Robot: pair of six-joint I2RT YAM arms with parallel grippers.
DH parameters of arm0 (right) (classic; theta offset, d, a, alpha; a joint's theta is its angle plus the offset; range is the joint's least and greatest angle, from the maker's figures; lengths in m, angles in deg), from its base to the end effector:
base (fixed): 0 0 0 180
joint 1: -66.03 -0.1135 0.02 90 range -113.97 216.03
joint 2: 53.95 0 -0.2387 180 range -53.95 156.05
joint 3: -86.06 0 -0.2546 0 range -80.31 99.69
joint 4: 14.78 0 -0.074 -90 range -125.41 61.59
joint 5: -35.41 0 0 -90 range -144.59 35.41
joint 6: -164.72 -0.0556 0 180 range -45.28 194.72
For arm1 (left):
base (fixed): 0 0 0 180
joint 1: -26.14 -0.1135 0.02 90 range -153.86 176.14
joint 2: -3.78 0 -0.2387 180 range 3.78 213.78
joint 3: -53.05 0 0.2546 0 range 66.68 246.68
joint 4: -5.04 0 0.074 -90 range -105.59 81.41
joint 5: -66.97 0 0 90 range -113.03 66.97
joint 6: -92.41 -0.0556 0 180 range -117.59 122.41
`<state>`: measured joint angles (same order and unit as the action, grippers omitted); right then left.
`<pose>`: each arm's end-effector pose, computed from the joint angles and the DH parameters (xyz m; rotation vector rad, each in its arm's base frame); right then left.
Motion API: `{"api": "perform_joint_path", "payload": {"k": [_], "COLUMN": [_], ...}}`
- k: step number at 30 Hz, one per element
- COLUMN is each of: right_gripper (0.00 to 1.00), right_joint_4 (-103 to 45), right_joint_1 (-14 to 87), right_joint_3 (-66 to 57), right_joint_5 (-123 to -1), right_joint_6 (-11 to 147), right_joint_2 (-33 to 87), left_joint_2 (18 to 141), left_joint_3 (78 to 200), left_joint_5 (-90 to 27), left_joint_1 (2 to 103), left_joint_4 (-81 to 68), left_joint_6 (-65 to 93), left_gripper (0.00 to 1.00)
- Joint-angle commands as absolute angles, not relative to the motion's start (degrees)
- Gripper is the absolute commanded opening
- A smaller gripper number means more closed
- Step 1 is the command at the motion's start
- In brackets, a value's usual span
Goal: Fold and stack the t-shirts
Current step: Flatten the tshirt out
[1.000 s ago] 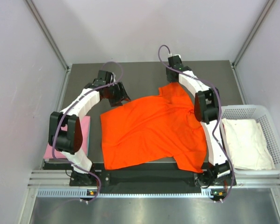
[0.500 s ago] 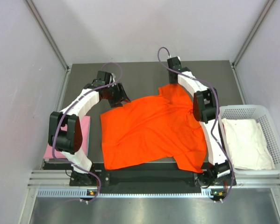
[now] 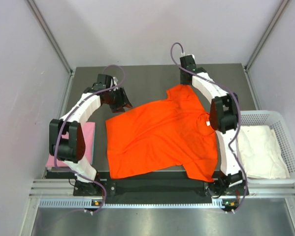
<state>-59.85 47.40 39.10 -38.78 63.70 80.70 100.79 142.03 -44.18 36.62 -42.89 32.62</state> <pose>0.5068 0.1549 0.1834 -0.0266 2.3473 -0.0764 0.3618 -0.0873 0.2106 -0.3008 2.6022 -0.7361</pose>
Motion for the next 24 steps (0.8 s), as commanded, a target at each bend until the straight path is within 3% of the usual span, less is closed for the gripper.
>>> {"api": "perform_joint_path", "payload": {"k": [1,13,17,24], "right_gripper": [0.00,0.00,0.00,0.01], "right_joint_4": [-57.8,-59.3,-61.0,-72.5], "right_joint_1": [46.6,43.2,42.3,42.0], "right_joint_3": [32.9,-5.4,-21.8,-39.2], "right_joint_5": [-39.5,-47.2,-50.7,-54.4], "right_joint_6": [61.5,58.1,54.8,45.0], "right_joint_2": [66.7,31.1,15.4,-5.9], "left_joint_2": [95.3,78.2,70.3,63.7], "left_joint_3": [143.1,129.9,125.5,123.4], "left_joint_5": [-44.7,-44.2,-42.4,-39.4], "left_joint_1": [36.4,36.4,36.4,36.5], "left_joint_4": [-43.8,-42.1,-44.2,-49.1], "left_joint_6": [30.9,36.2,37.1,37.0], "left_gripper": [0.56,0.53,0.56,0.60]}}
